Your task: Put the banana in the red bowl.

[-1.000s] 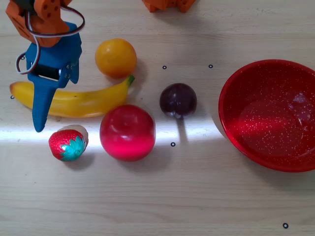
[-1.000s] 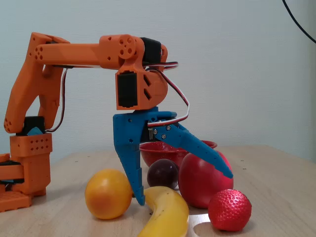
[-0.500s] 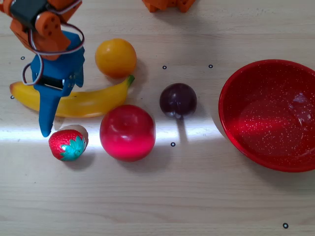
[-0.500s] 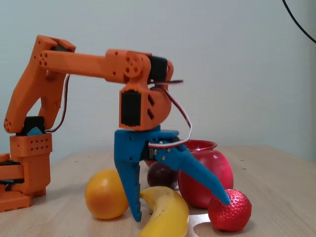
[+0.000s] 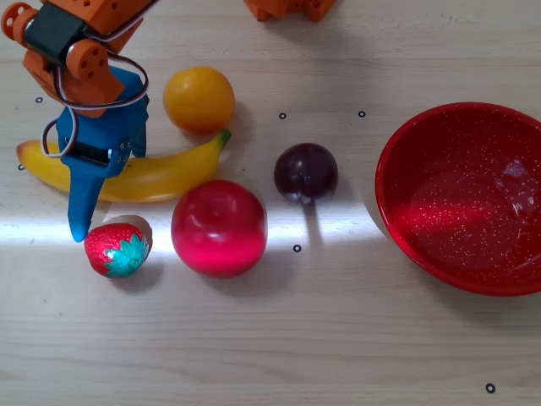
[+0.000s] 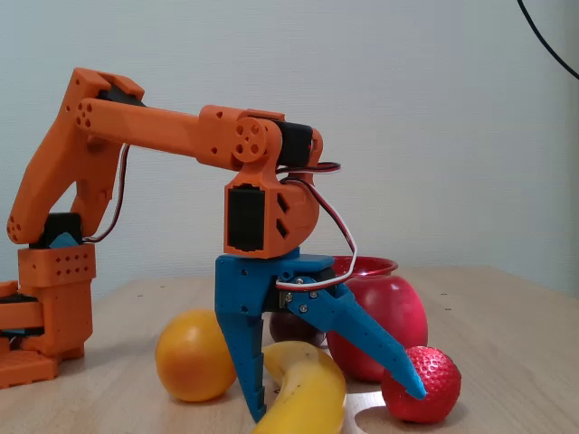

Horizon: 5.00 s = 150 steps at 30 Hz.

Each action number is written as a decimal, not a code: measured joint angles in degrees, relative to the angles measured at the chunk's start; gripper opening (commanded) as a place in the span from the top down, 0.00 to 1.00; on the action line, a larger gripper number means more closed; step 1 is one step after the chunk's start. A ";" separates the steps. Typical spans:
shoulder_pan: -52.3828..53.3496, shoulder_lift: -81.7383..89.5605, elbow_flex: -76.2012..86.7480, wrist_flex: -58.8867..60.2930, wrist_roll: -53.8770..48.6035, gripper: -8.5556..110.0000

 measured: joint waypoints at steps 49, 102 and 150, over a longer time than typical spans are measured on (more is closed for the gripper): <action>-0.70 -0.62 -0.09 -0.35 0.00 0.67; -4.22 -0.79 -10.37 20.13 1.05 0.93; 52.56 54.84 23.91 -9.40 -7.56 0.93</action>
